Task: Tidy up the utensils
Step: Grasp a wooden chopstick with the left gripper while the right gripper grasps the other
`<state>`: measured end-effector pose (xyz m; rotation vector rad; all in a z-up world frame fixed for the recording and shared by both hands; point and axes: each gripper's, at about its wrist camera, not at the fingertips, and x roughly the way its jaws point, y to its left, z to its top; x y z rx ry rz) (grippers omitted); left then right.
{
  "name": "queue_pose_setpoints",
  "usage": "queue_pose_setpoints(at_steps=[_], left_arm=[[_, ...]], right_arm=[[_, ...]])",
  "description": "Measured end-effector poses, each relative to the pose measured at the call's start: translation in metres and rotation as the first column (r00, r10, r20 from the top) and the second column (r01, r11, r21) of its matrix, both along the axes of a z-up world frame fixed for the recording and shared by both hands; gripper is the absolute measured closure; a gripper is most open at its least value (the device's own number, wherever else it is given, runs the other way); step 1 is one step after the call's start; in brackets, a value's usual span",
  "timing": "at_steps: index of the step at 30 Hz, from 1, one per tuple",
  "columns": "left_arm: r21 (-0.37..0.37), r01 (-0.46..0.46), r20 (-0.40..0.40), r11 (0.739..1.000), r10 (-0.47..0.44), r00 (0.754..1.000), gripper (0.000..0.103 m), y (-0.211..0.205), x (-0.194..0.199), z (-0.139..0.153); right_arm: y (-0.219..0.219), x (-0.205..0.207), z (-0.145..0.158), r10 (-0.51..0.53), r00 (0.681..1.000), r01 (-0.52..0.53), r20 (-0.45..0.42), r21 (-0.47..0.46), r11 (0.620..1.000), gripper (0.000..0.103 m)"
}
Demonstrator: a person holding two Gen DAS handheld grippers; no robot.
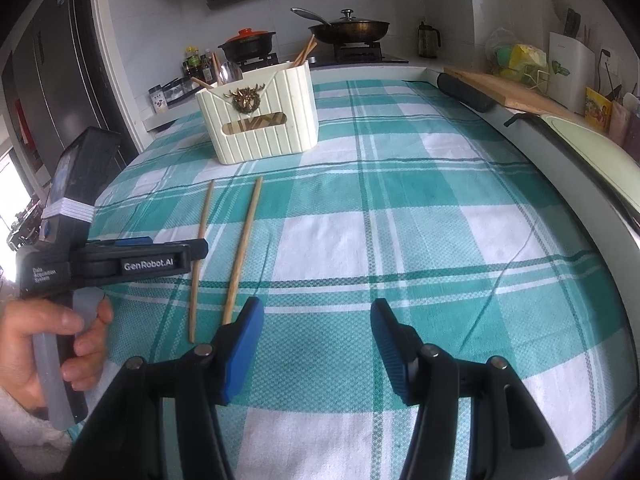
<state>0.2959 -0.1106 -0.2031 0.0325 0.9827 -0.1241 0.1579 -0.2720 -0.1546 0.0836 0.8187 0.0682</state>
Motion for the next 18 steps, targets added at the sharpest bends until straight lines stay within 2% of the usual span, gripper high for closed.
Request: queue_pose_setpoints(at_steps=[2,3,4,6,7,10,12,14,18], left_arm=[[-0.024,0.008,0.012,1.0,-0.007,1.0,0.035,0.006,-0.003,0.0],[-0.023,0.012,0.019,1.0,-0.011,1.0,0.048,0.007,-0.005,0.001],[-0.035,0.025,0.021,0.999,-0.025,0.999,0.056,0.009,-0.006,0.002],[-0.044,0.046,0.025,0.998,-0.045,0.999,0.088,0.009,-0.008,0.004],[-0.04,0.049,0.026,0.998,-0.048,0.999,0.095,0.009,-0.009,0.005],[-0.026,0.033,0.026,0.999,-0.033,0.999,0.099,0.015,-0.012,0.005],[-0.016,0.012,0.02,1.0,-0.012,1.0,0.099,0.025,-0.015,0.004],[-0.003,-0.01,0.015,1.0,0.01,1.0,0.099,0.037,-0.019,0.003],[0.004,-0.057,0.01,0.998,0.057,0.998,0.099,0.059,-0.026,0.002]], right_arm=[[0.004,0.007,0.0,0.021,1.0,-0.021,-0.005,0.0,1.0,0.046],[0.006,0.011,0.0,0.034,0.999,-0.034,-0.009,0.007,0.999,0.046],[0.011,0.018,0.0,0.052,0.999,-0.052,-0.013,0.014,0.999,0.046],[0.022,0.032,0.0,0.095,0.995,-0.095,-0.024,0.029,0.995,0.046],[0.027,0.039,-0.001,0.117,0.993,-0.116,-0.03,0.041,0.992,0.046],[0.042,0.061,-0.007,0.152,0.987,-0.149,-0.051,0.054,0.987,0.049],[0.049,0.072,-0.013,0.156,0.985,-0.153,-0.071,0.046,0.987,0.056],[0.056,0.079,-0.02,0.167,0.981,-0.165,-0.1,0.031,0.986,0.056],[0.077,0.082,-0.031,0.206,0.97,-0.214,-0.132,-0.046,0.976,0.056]])
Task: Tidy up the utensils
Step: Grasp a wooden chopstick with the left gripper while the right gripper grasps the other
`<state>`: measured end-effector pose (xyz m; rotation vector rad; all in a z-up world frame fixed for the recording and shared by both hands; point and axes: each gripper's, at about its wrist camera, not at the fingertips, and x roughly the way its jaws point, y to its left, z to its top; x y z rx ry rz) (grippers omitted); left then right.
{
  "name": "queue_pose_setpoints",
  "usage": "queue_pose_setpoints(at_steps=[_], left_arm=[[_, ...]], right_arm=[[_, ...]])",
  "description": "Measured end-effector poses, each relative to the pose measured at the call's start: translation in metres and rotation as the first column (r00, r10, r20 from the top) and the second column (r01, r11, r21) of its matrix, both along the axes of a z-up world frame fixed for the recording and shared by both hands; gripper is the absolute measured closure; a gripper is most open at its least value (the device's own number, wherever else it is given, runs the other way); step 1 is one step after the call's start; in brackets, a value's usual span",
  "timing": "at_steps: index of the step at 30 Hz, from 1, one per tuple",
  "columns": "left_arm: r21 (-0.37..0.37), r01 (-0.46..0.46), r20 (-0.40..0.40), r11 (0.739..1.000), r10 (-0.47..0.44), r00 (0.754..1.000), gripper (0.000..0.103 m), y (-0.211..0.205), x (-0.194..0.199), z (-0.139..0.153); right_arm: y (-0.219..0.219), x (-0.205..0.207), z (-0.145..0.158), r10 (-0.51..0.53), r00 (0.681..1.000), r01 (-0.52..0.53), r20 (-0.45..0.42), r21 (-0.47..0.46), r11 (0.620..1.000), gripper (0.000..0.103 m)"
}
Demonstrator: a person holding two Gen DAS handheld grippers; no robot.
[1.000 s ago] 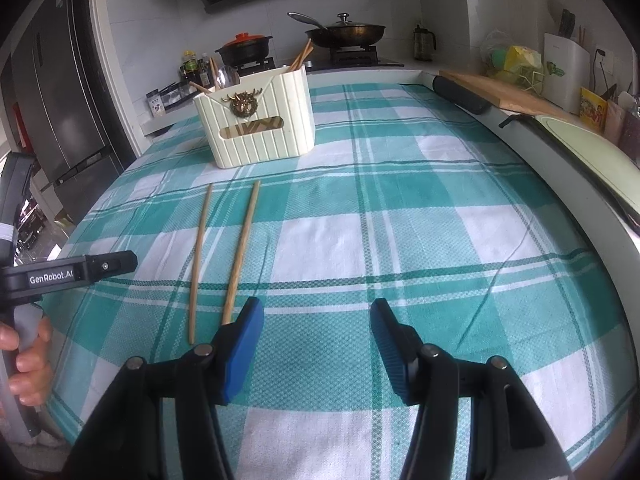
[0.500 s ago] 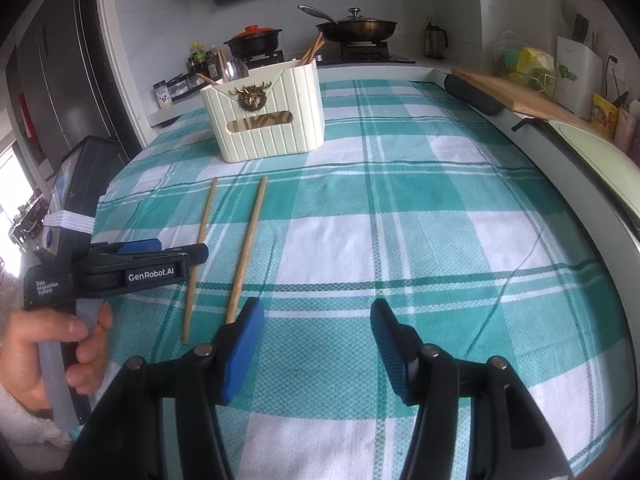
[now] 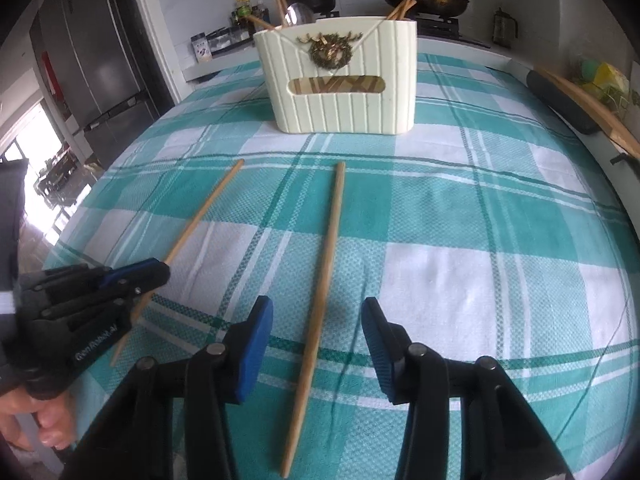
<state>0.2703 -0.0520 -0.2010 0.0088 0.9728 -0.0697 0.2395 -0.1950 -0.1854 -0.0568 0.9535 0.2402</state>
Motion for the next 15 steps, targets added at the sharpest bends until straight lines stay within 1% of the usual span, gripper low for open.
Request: queue_pose_setpoints(at_steps=[2,4,5,6,7,8,12,15], left_arm=[[0.001,-0.011,0.001,1.0,0.011,1.0,0.099,0.004,-0.002,0.0],[0.003,-0.015,0.002,1.0,0.015,1.0,0.099,0.006,-0.003,-0.001],[0.006,-0.015,0.003,1.0,0.015,1.0,0.099,0.005,-0.003,-0.001],[0.008,-0.015,0.004,1.0,0.015,1.0,0.099,0.005,-0.003,-0.001],[0.011,-0.014,0.005,1.0,0.014,1.0,0.099,0.004,-0.003,-0.001],[0.014,-0.012,0.006,1.0,0.012,1.0,0.099,0.004,-0.004,-0.001],[0.012,-0.004,0.006,1.0,0.004,1.0,0.099,0.004,-0.007,-0.001],[0.006,0.006,-0.003,1.0,-0.006,1.0,0.099,0.006,-0.011,-0.001]], right_arm=[[0.007,-0.001,-0.005,0.004,1.0,-0.004,-0.004,-0.045,0.999,0.056],[0.011,-0.003,-0.006,-0.008,1.0,0.01,0.023,-0.102,0.995,0.063],[0.01,-0.003,-0.006,-0.02,0.999,0.024,0.031,-0.112,0.993,0.068],[0.007,-0.003,-0.005,-0.042,0.999,0.045,0.034,-0.12,0.992,0.08],[0.004,-0.003,-0.005,-0.062,0.997,0.067,0.038,-0.127,0.99,0.087],[0.001,-0.003,-0.004,-0.079,0.996,0.084,0.04,-0.131,0.988,0.097],[-0.014,-0.011,-0.003,-0.134,0.99,0.138,0.037,-0.14,0.98,0.097],[-0.025,-0.024,-0.001,-0.158,0.987,0.16,0.022,-0.151,0.976,0.097]])
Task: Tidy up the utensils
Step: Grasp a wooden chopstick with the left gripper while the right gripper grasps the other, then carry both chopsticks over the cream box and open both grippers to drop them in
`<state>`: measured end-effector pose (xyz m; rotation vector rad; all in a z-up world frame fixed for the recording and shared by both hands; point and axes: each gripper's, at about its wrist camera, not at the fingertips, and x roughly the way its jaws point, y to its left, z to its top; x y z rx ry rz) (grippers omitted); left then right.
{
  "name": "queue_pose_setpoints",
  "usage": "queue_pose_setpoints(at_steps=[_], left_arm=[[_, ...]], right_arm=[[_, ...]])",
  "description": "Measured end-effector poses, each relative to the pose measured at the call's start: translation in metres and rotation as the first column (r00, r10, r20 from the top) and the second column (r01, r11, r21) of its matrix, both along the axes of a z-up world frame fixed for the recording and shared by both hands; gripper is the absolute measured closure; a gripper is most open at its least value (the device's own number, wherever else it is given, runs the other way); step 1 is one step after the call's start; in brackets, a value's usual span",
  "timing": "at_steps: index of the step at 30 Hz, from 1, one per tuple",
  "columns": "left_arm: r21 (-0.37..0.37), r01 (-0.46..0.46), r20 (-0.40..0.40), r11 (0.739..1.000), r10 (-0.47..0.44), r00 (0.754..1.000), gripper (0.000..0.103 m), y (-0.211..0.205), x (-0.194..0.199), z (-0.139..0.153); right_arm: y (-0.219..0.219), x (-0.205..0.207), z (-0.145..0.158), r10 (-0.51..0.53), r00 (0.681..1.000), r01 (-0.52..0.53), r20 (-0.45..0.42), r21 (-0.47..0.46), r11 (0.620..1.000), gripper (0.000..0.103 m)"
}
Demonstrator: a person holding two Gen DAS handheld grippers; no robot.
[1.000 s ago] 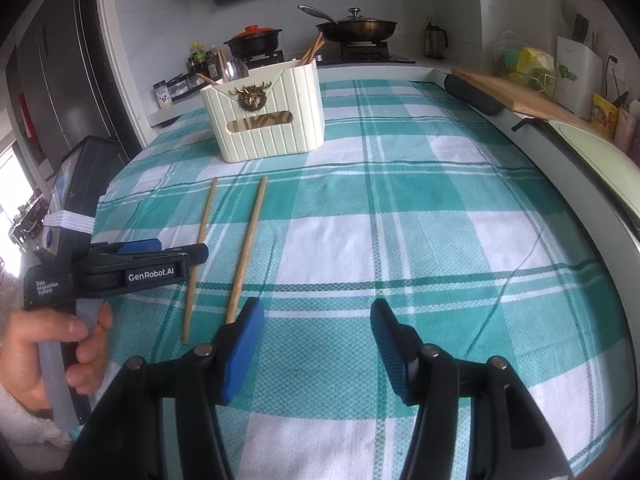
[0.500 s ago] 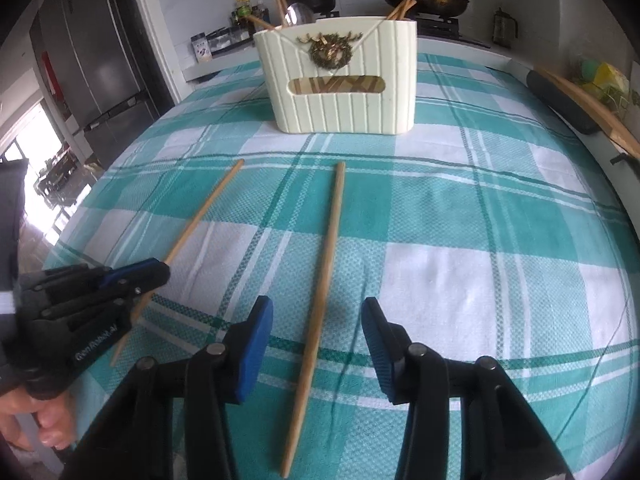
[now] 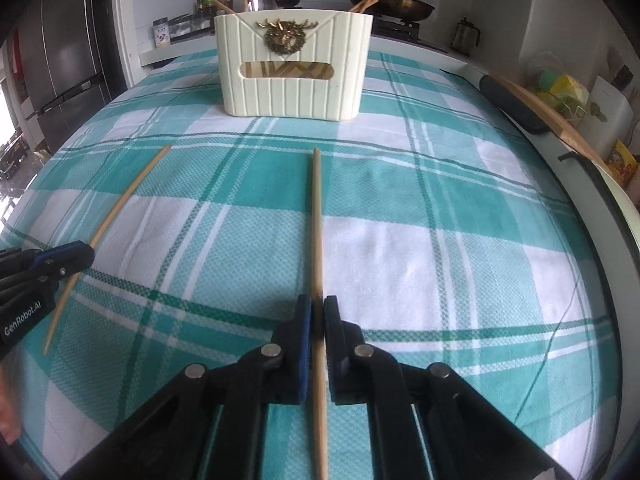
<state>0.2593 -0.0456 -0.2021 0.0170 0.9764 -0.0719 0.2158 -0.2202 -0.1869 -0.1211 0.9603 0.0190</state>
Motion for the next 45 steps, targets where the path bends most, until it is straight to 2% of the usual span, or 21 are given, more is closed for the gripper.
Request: queue_pose_setpoints(at_steps=[5,9,10,12,14,18,19,24,30,33,34,35,36,38,39,41,45], left_arm=[[-0.01,0.038,-0.025,0.999,-0.038,0.999,0.099,0.01,-0.018,0.001],[-0.044,0.081,-0.04,0.996,-0.083,0.996,0.096,0.017,-0.025,0.009],[-0.048,0.1,-0.035,0.994,-0.102,0.994,0.092,0.017,-0.025,0.013],[-0.056,0.145,-0.02,0.988,-0.146,0.989,0.062,0.019,-0.021,0.026],[-0.074,0.178,0.004,0.981,-0.178,0.984,0.05,0.024,-0.013,0.039],[-0.146,0.204,-0.032,0.968,-0.211,0.977,0.045,0.038,0.019,0.05],[-0.143,0.2,-0.045,0.969,-0.209,0.977,0.045,0.039,0.029,0.049],[-0.05,0.236,-0.11,0.97,-0.24,0.964,0.045,0.025,0.064,0.032],[0.042,0.267,-0.181,0.963,-0.256,0.95,0.045,0.007,0.085,0.012],[0.066,0.262,-0.224,0.963,-0.242,0.944,0.043,0.004,0.095,0.002],[0.05,0.255,-0.214,0.966,-0.239,0.947,0.043,0.005,0.097,0.002],[0.034,0.251,-0.214,0.967,-0.238,0.947,0.051,0.005,0.099,0.003],[0.024,0.25,-0.203,0.968,-0.24,0.949,0.067,0.004,0.1,0.004],[0.025,0.259,-0.185,0.966,-0.25,0.95,0.096,0.0,0.101,0.005],[0.025,0.254,-0.177,0.967,-0.246,0.953,0.099,-0.001,0.101,0.006],[0.005,0.244,-0.157,0.97,-0.24,0.958,0.1,-0.002,0.099,0.009],[-0.044,0.231,-0.048,0.972,-0.233,0.971,0.1,0.004,0.085,0.04]], right_arm=[[-0.018,-0.025,0.004,-0.012,0.999,0.01,-0.053,-0.026,1.0,0.097],[-0.029,-0.03,0.01,0.009,0.995,-0.009,-0.099,-0.002,1.0,0.096],[-0.03,-0.028,0.014,0.013,0.995,-0.013,-0.097,0.001,1.0,0.095],[-0.032,-0.024,0.024,0.028,0.996,-0.027,-0.083,0.013,1.0,0.081],[-0.035,-0.014,0.036,0.044,0.996,-0.041,-0.074,0.043,0.998,0.071],[-0.045,0.015,0.046,0.092,0.986,-0.07,-0.141,0.152,0.986,0.071],[-0.046,0.022,0.045,0.104,0.982,-0.078,-0.159,0.166,0.983,0.071],[-0.038,0.053,0.034,0.151,0.963,-0.123,-0.224,0.133,0.983,0.071],[-0.027,0.082,0.008,0.164,0.944,-0.141,-0.285,0.098,0.985,0.071],[-0.025,0.094,0.004,0.155,0.954,-0.139,-0.255,0.082,0.987,0.071],[-0.025,0.098,0.003,0.149,0.957,-0.13,-0.25,0.09,0.987,0.071],[-0.026,0.1,0.003,0.144,0.961,-0.123,-0.235,0.099,0.987,0.077],[-0.025,0.102,0.003,0.144,0.963,-0.126,-0.228,0.094,0.988,0.095],[-0.024,0.105,0.004,0.15,0.966,-0.133,-0.212,0.092,0.987,0.096],[-0.023,0.105,0.005,0.151,0.967,-0.133,-0.205,0.095,0.986,0.096],[-0.026,0.103,0.013,0.145,0.975,-0.125,-0.171,0.118,0.985,0.096],[-0.037,0.084,0.056,0.127,0.991,-0.121,-0.033,0.163,0.979,0.096]])
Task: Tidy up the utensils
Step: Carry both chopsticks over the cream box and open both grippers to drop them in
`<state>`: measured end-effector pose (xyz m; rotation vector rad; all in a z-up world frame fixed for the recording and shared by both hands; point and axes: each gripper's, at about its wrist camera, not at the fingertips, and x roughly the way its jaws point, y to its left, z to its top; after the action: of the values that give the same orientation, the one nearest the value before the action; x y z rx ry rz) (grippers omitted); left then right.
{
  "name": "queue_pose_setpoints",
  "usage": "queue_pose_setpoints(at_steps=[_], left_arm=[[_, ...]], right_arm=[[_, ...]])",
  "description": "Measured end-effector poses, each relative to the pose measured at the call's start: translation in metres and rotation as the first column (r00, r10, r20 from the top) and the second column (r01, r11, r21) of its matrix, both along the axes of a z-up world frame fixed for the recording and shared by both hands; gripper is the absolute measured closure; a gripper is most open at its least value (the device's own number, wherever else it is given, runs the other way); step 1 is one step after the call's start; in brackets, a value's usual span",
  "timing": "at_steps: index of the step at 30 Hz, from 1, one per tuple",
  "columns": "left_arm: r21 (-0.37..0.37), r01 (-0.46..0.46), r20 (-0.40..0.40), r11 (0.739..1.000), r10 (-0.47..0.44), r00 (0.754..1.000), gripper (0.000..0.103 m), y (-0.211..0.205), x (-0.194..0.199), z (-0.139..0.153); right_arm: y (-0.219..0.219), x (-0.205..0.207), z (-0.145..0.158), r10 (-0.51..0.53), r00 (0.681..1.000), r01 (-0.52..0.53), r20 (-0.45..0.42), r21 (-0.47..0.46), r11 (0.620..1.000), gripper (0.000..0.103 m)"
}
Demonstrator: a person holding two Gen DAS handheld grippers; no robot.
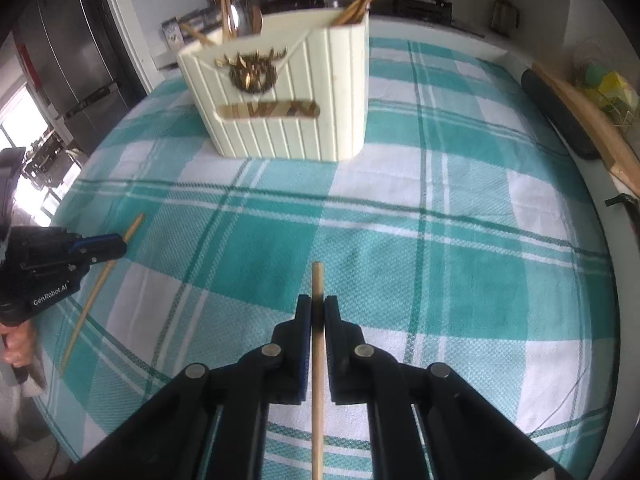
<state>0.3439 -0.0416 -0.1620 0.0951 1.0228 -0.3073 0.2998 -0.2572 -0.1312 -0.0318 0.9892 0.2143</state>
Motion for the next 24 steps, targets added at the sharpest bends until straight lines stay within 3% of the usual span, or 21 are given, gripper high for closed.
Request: queue_pose_setpoints(at_steps=[5,10,18,24], left_arm=[[-0.087,-0.001,0.154,0.996,0.014,0.988,0.1,0.012,-0.033,0.064],[-0.153,0.021,0.293,0.988,0.025,0.956,0.1,0.022,-0.067,0.117],[-0.24,0.021,0.416,0.971,0.083,0.906,0.1,0.031,-0.08,0.161],[-0.297,0.023,0.44,0.955,0.116,0.89,0.1,0.042,-0.071,0.189]], right_arm=[[-0.007,-0.039,0.061,-0.017,0.984,0.008,0.178,0.048,0.999,0.096],[-0.004,-0.075,0.105,-0.022,0.942,0.001,0.335,0.063,0.998,0.096],[0.012,-0.087,0.144,-0.047,0.859,0.005,0.511,0.082,0.997,0.097],[0.015,-0.069,0.176,-0.054,0.825,-0.001,0.563,0.097,0.995,0.097]])
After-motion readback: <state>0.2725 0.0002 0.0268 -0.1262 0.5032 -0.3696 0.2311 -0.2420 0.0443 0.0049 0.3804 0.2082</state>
